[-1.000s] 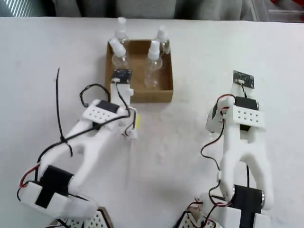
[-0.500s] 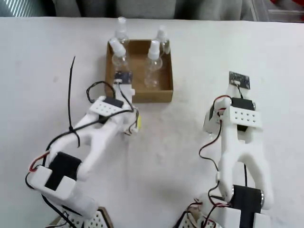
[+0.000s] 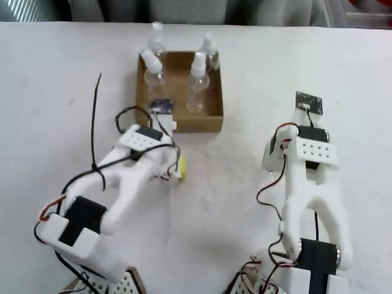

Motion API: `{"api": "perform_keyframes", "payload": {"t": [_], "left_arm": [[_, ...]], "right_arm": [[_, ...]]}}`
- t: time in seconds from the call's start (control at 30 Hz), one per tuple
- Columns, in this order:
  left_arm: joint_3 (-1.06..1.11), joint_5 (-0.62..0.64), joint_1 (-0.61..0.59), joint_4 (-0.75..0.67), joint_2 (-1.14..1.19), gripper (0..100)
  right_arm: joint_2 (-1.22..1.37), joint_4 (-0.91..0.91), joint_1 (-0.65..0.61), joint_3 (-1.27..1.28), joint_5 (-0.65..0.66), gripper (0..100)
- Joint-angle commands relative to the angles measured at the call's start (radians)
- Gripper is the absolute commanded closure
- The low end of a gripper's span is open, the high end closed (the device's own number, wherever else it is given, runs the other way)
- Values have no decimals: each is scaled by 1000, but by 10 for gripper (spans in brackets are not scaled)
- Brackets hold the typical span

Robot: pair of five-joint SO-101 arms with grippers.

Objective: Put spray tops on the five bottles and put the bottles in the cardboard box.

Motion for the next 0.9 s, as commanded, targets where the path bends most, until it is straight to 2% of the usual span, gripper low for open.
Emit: {"api": "perform_keyframes", "payload": {"t": [0.0, 0.3, 0.5, 0.63, 0.7, 0.83, 0.87], "left_arm": [[-31, 0, 28, 17, -12, 736], [-32, 9, 59, 41, -4, 737], [-32, 0, 61, -8, -4, 832], [-32, -2, 62, -8, -4, 838], [-32, -43, 64, -8, -4, 847], [-31, -121, 90, -6, -4, 954], [-31, -133, 96, -3, -4, 945]], "right_arm": [[-28, -10, -10, -5, 12, 854], [-28, -12, -10, -5, 40, 854], [-28, -12, -10, -3, 40, 854], [-28, -12, -10, -3, 40, 854], [-28, -12, -10, -3, 40, 854], [-28, -12, -10, -3, 40, 854], [-28, -12, -10, -3, 40, 854]]}}
